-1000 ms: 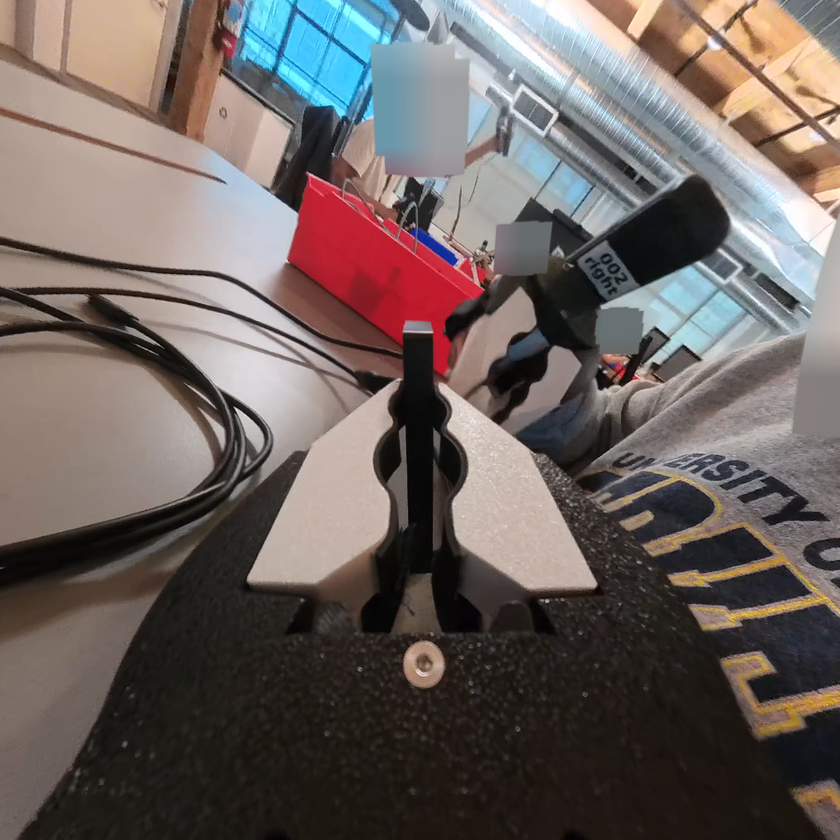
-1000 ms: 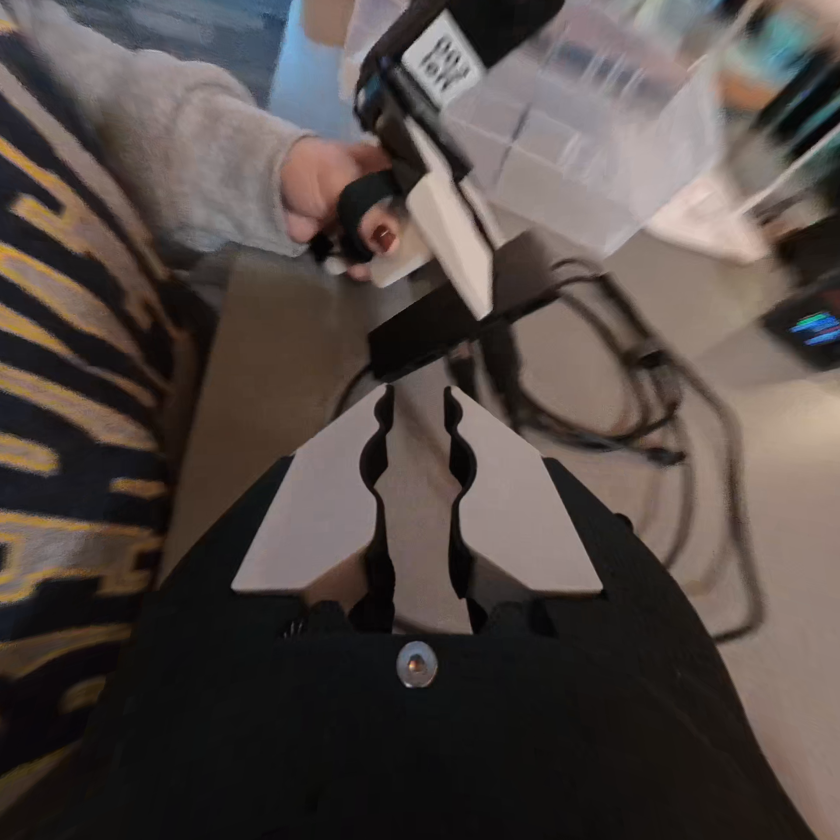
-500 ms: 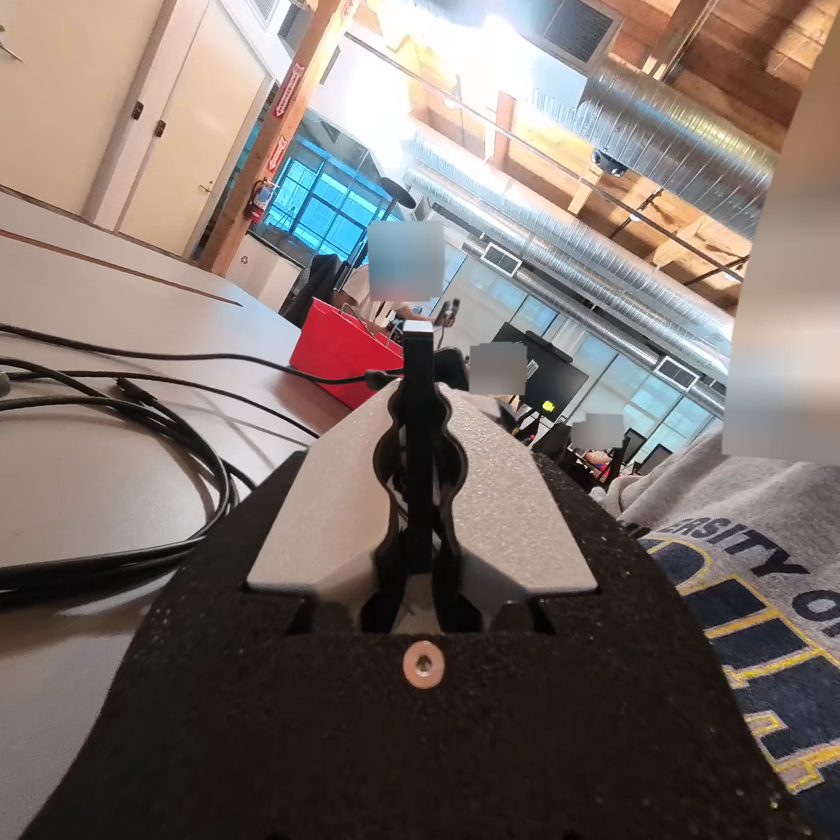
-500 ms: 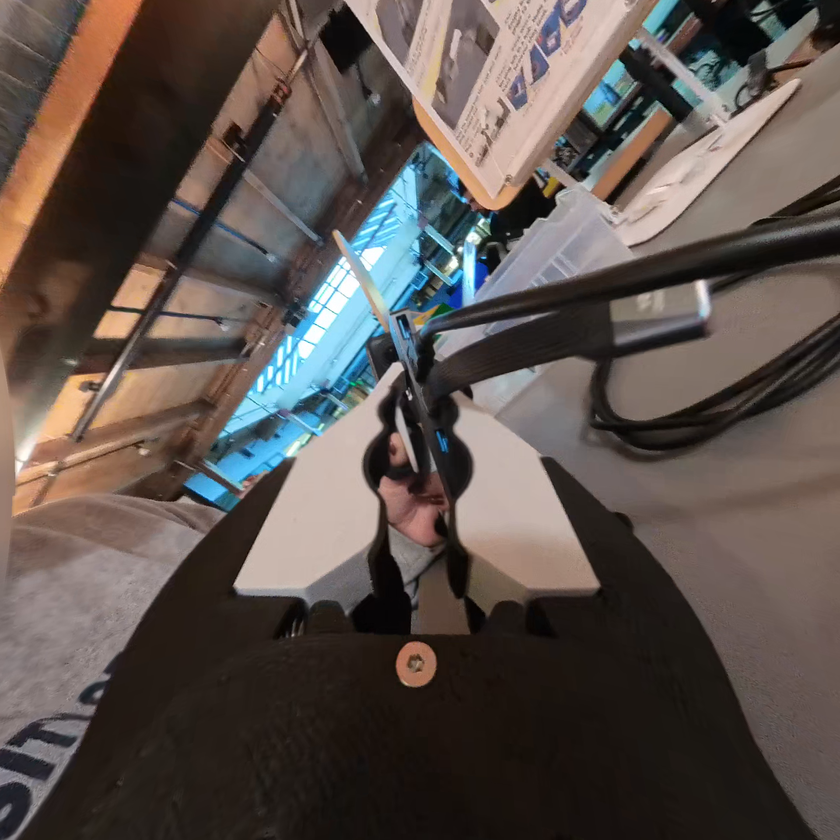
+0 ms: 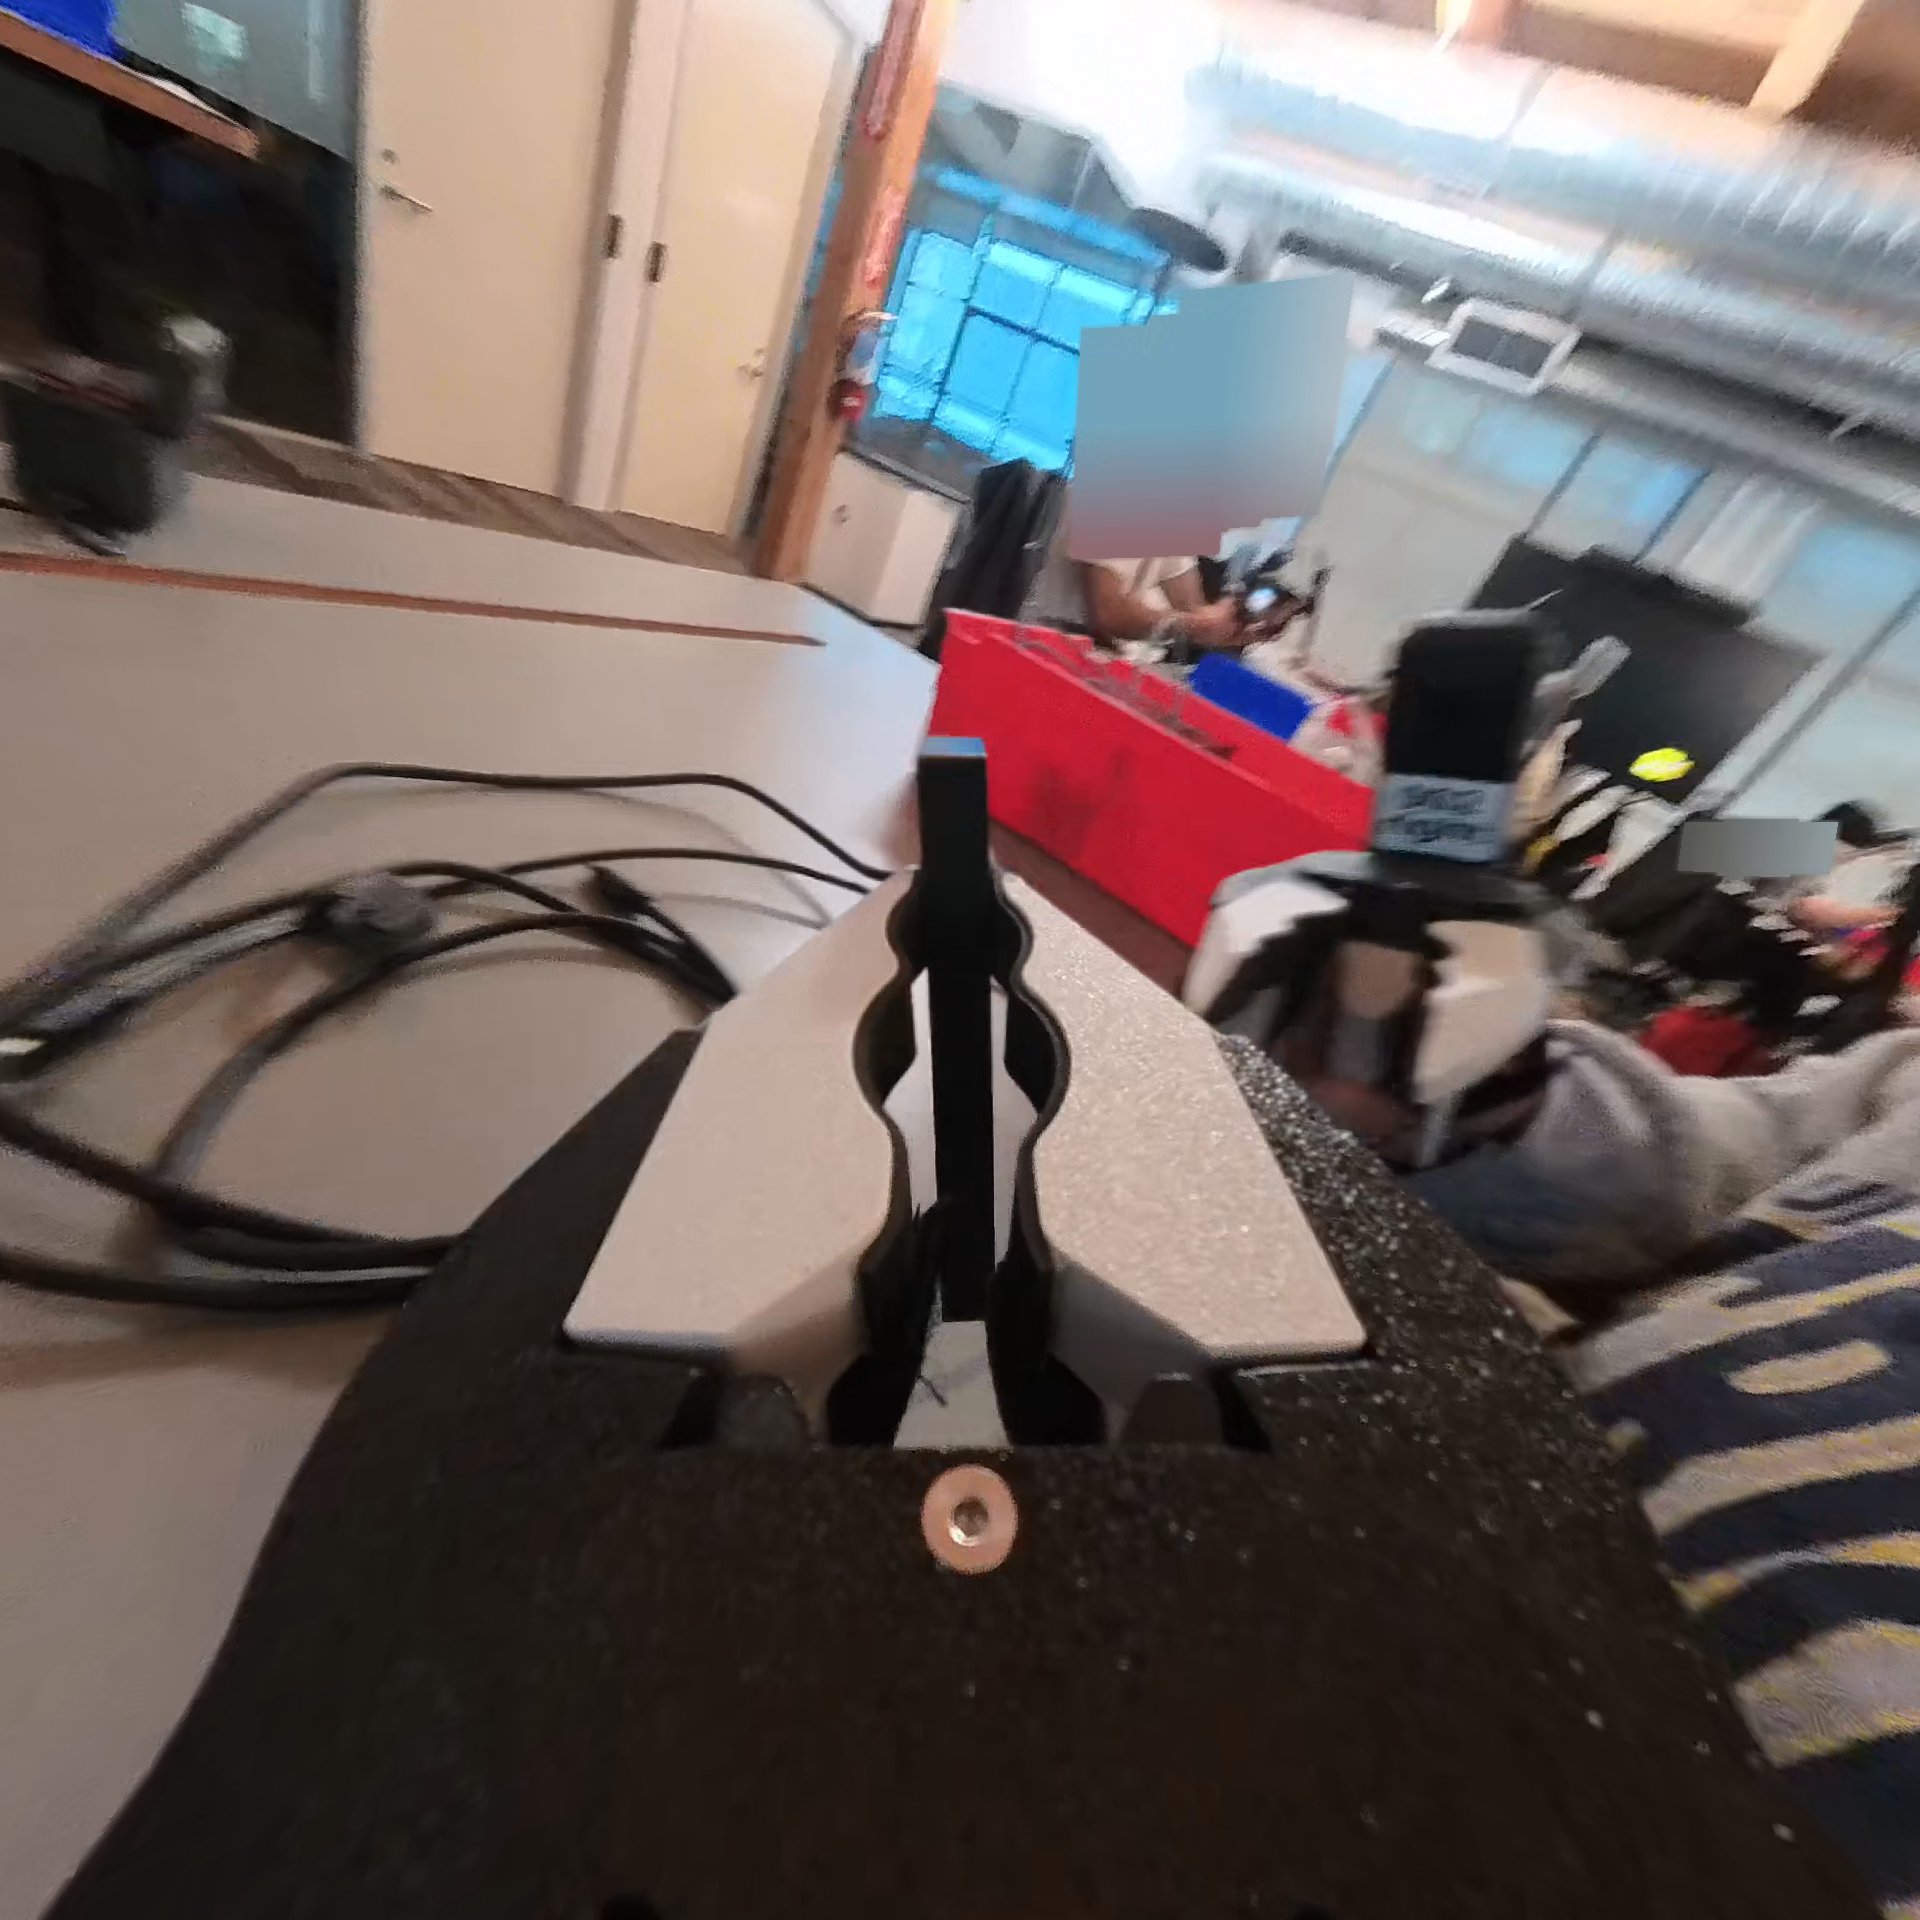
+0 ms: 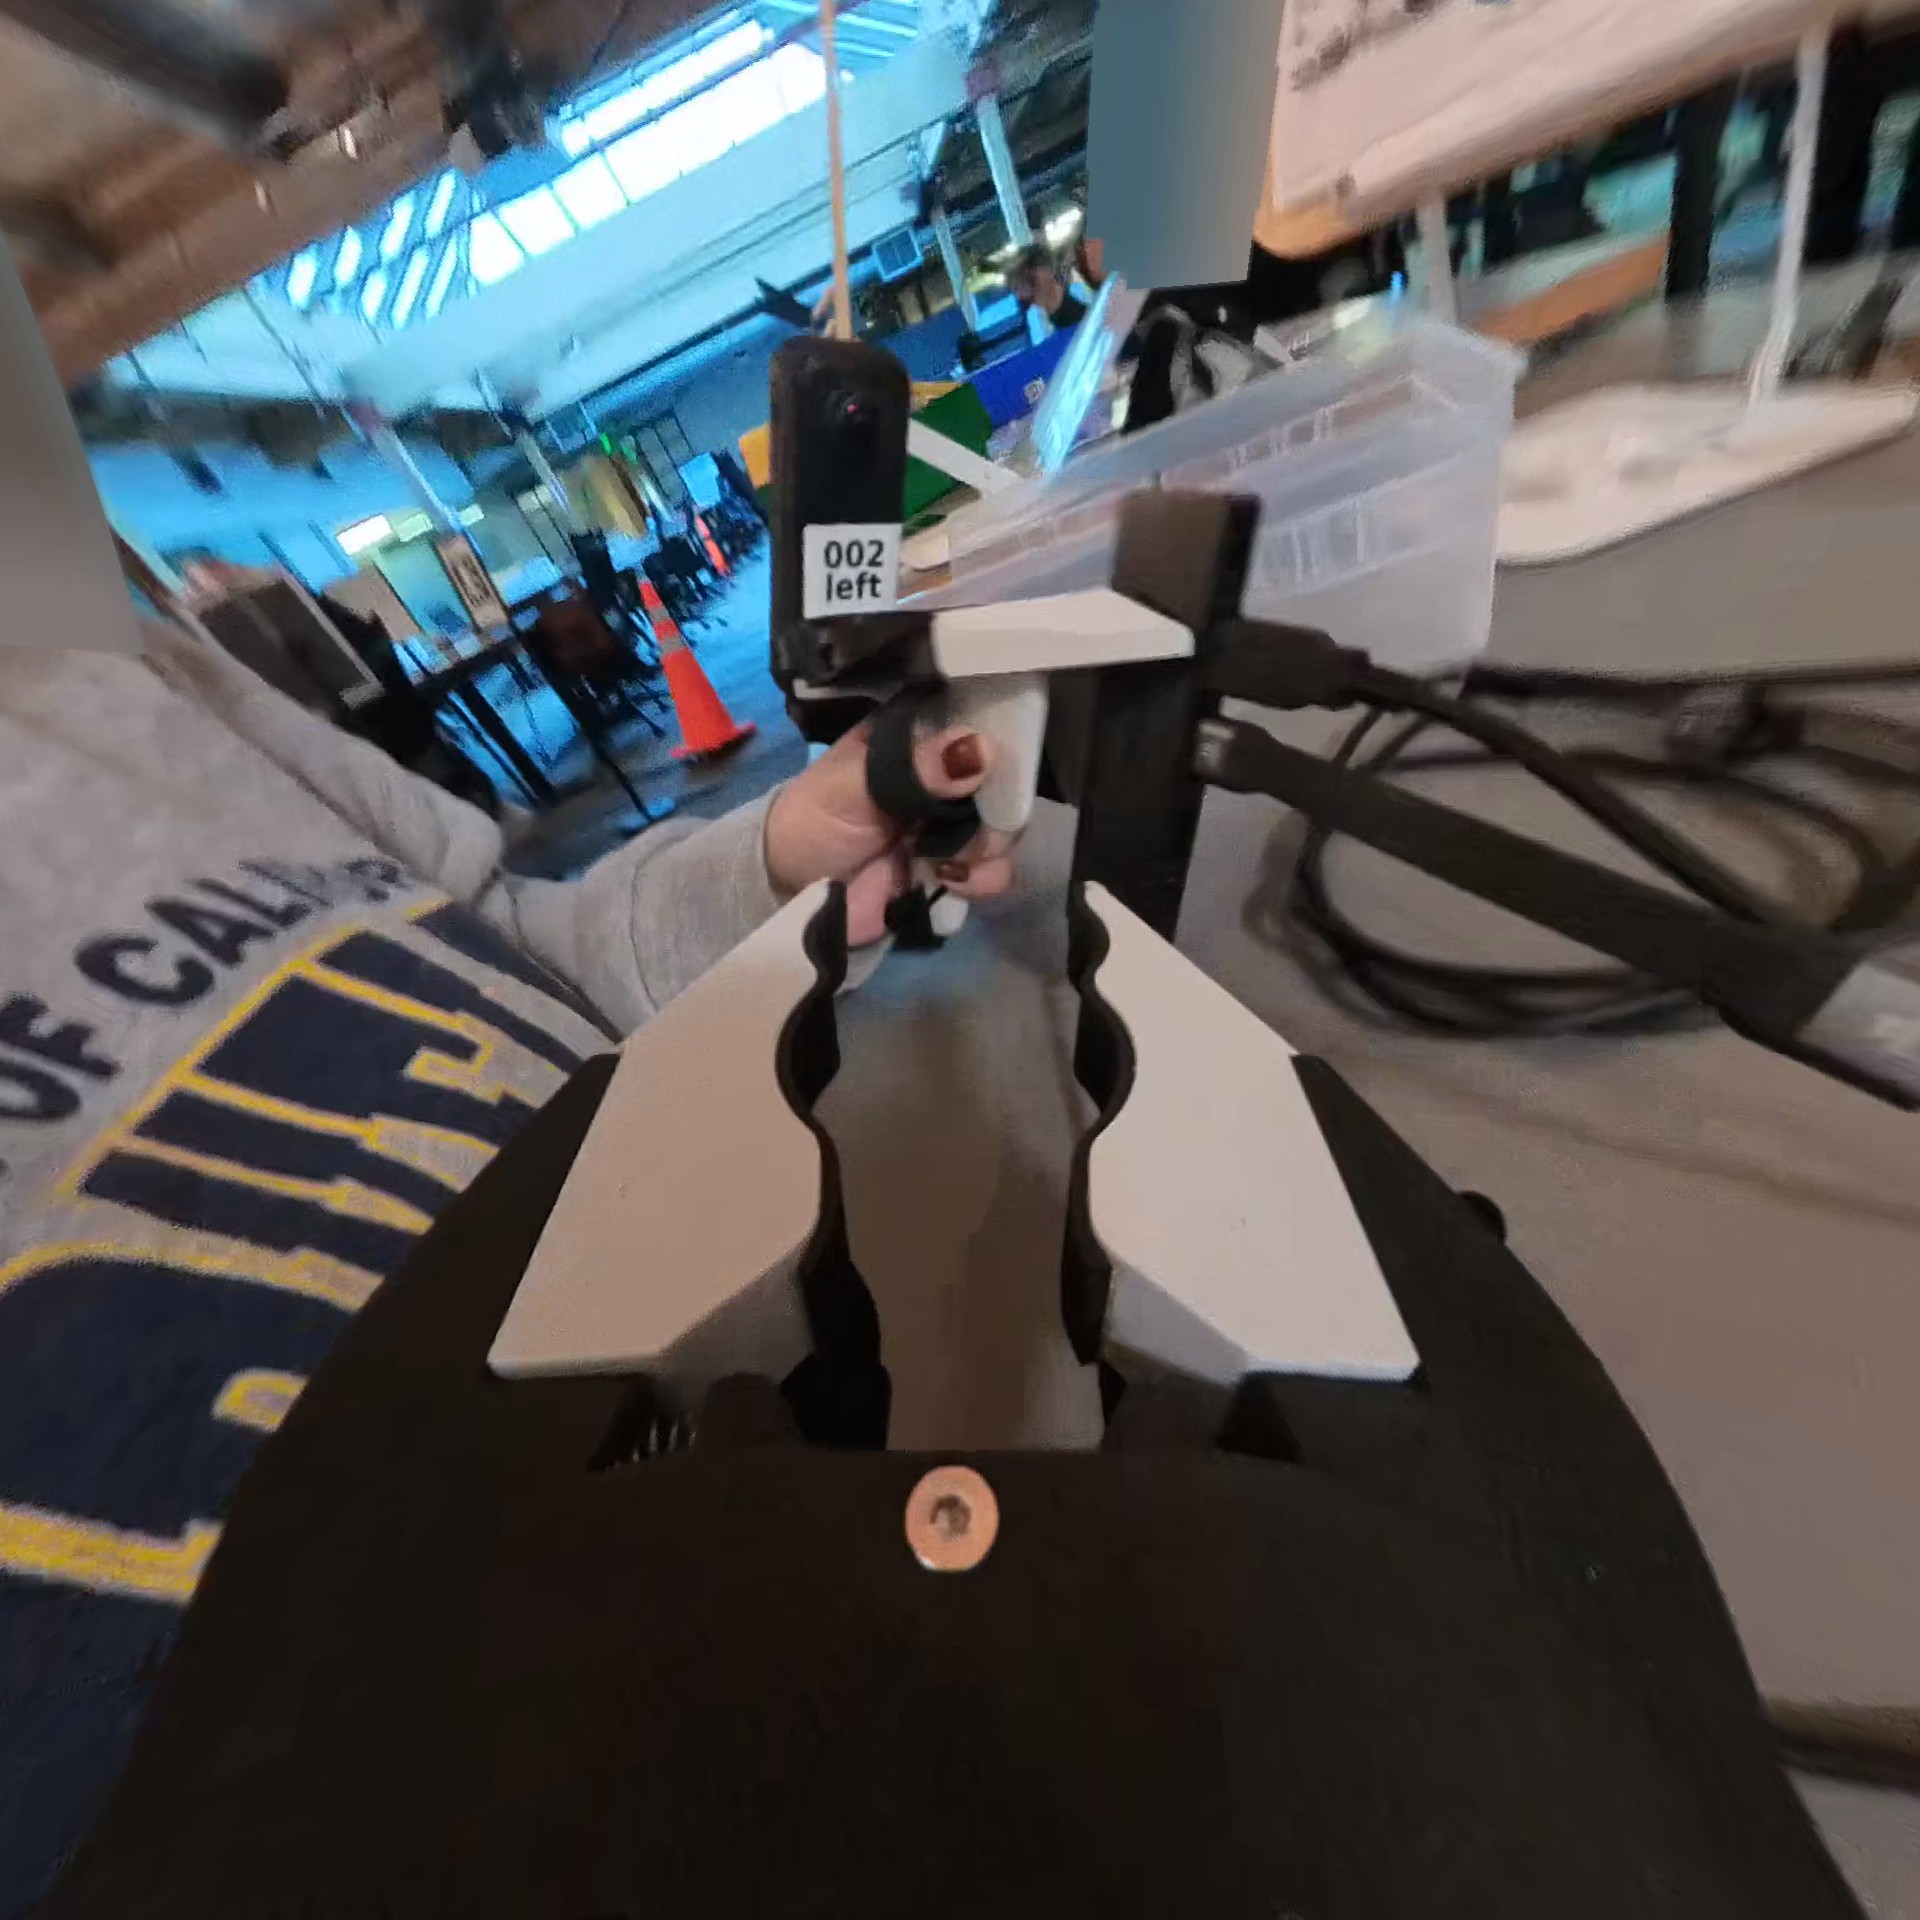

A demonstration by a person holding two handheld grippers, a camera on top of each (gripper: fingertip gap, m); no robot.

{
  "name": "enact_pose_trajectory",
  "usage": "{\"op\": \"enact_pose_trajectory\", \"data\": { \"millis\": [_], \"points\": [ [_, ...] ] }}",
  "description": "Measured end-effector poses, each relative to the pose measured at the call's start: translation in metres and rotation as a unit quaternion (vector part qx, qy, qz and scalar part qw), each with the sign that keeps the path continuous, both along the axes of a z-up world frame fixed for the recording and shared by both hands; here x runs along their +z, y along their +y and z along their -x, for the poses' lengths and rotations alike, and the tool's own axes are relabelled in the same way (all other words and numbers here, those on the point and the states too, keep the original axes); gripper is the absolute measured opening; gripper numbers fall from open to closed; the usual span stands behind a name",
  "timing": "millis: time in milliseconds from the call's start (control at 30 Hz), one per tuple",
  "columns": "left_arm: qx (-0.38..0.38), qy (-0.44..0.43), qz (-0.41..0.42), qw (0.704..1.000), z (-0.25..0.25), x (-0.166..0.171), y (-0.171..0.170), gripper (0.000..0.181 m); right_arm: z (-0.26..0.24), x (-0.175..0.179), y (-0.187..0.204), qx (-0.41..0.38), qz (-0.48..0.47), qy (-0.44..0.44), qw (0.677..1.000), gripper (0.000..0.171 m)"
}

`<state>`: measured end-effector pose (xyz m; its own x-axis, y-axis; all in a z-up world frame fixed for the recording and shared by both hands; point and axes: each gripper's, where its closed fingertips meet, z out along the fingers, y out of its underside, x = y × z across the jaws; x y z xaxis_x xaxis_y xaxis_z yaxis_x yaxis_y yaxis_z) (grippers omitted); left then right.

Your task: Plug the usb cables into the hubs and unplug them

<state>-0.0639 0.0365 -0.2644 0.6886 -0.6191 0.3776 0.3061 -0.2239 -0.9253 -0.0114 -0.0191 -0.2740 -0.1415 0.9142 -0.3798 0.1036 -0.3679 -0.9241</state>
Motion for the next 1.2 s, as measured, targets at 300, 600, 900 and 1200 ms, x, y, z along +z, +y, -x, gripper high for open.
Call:
{"op": "enact_pose_trajectory", "data": {
  "millis": [300, 600, 900, 1200],
  "points": [
    [0.058, 0.067, 0.138, 0.986, 0.037, -0.032, 0.049, 0.009, 0.029, -0.011, 0.07, -0.028, -0.304, -0.205, 0.93, 0.129],
    [0.055, 0.07, 0.24, 0.967, 0.052, -0.067, 0.065, 0.024, 0.068, -0.094, 0.092, 0.14, -0.286, -0.405, 0.857, 0.14],
    [0.165, 0.241, 0.106, 0.95, 0.071, -0.039, 0.043, 0.048, 0.067, -0.105, 0.088, 0.176, -0.281, -0.457, 0.825, 0.068],
    [0.194, 0.223, -0.002, 0.955, 0.079, 0.011, 0.024, 0.041, 0.066, -0.102, 0.076, 0.145, -0.32, -0.453, 0.82, 0.025]
  ]
}}
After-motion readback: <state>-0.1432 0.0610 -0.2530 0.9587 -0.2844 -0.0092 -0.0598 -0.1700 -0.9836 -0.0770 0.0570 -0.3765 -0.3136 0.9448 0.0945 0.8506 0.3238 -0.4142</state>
